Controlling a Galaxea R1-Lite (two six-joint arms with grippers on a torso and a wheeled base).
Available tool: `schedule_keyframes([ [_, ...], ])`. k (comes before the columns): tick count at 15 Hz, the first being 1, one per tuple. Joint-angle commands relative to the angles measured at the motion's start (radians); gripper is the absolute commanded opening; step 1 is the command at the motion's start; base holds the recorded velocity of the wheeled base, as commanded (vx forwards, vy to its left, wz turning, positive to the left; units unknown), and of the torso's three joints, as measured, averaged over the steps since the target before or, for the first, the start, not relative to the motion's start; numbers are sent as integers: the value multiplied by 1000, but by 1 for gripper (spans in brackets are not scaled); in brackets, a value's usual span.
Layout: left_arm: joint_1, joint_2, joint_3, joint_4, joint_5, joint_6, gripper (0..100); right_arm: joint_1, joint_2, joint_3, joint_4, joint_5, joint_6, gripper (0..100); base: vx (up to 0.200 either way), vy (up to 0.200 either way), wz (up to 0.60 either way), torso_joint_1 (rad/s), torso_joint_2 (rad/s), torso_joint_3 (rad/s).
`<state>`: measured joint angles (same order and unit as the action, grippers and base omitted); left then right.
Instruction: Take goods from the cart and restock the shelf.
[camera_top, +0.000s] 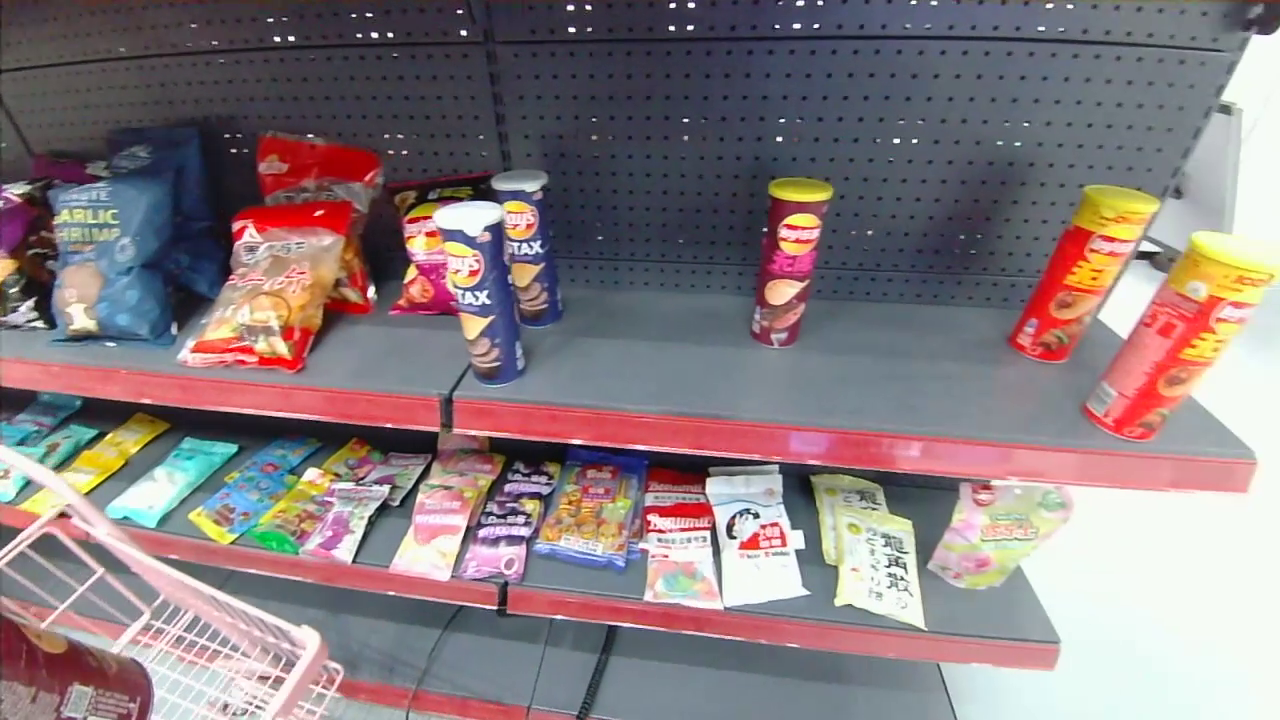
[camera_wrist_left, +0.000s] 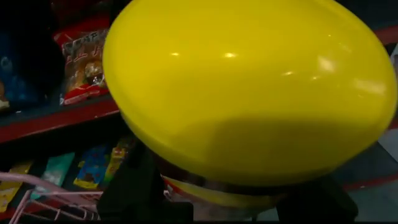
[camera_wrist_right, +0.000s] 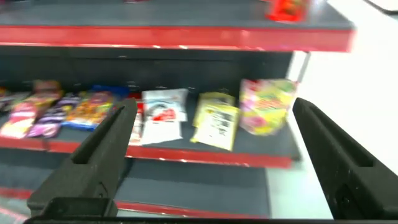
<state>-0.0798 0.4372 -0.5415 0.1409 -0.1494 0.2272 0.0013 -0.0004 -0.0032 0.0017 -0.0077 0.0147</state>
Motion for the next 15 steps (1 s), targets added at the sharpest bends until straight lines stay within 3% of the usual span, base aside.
schedule_keyframes([
  [1, 0, 1, 0, 0, 1, 0, 0, 0, 0, 0, 0, 0, -1, 100, 0, 0, -600, -7, 7, 7],
  [11, 0, -41, 17, 0, -1, 4, 0, 0, 0, 0, 1, 0, -10, 100, 180, 0, 0, 0, -1, 0],
  [15, -2, -84, 25, 2, -6, 9, 0, 3, 3, 0, 3, 11, -27, 100, 0, 0, 0, 0, 0, 0],
])
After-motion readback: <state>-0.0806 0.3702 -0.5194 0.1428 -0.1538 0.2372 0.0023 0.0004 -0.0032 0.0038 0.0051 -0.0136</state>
